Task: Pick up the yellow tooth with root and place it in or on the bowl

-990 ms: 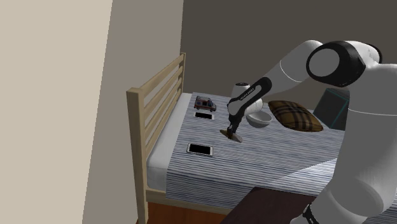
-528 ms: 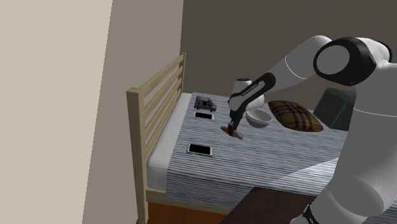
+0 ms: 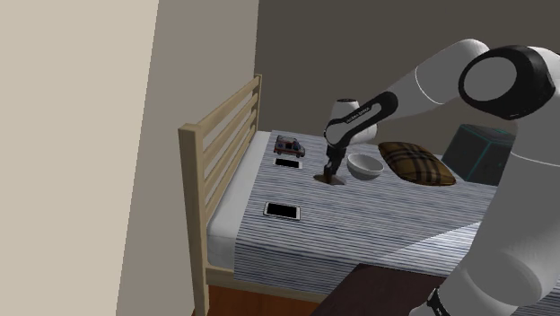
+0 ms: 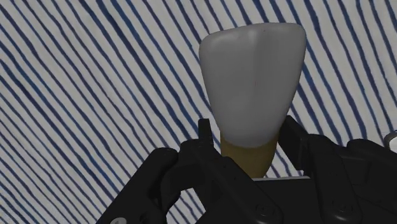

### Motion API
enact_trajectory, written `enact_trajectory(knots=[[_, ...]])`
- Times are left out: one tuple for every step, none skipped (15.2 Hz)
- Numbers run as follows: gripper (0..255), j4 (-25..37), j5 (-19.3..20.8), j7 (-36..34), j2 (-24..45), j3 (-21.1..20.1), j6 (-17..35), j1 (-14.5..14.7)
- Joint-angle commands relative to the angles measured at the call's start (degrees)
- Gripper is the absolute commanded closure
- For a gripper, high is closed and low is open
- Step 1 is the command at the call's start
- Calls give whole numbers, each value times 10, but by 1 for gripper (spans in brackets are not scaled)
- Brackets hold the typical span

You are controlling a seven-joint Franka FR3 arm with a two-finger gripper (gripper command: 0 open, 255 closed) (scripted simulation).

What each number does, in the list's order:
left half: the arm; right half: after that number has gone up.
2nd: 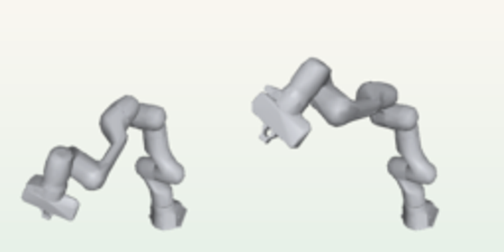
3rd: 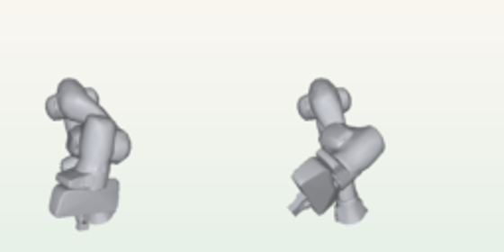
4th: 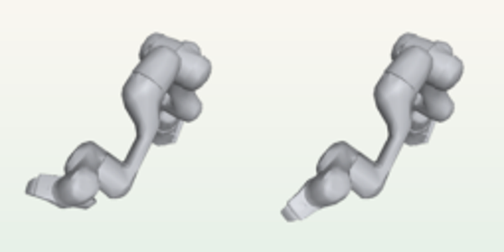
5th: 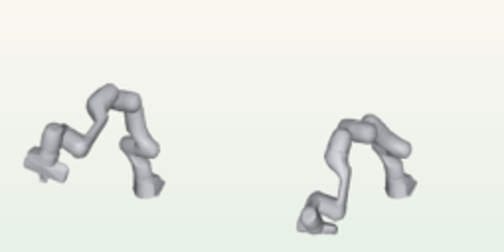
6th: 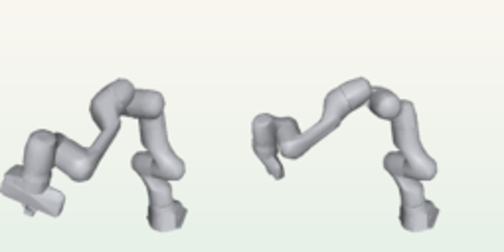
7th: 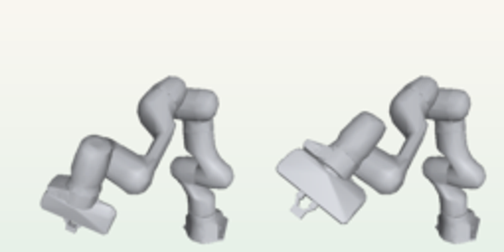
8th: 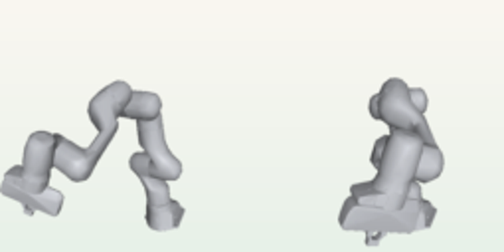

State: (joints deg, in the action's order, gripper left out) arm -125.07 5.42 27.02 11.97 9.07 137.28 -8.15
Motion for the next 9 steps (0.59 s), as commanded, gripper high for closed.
enact_trajectory(knots=[[255,2,1,-1,-12,0,-14,1],[255,4,2,-1,-17,0,-21,1],[255,6,2,0,-22,0,-28,2],[255,8,2,0,-27,0,-35,2],[255,10,3,0,-32,0,-42,2],[255,13,3,0,-37,0,-49,2],[255,15,3,1,-41,0,-56,2],[255,18,4,1,-46,0,-64,3],[255,21,4,1,-50,0,-71,3]])
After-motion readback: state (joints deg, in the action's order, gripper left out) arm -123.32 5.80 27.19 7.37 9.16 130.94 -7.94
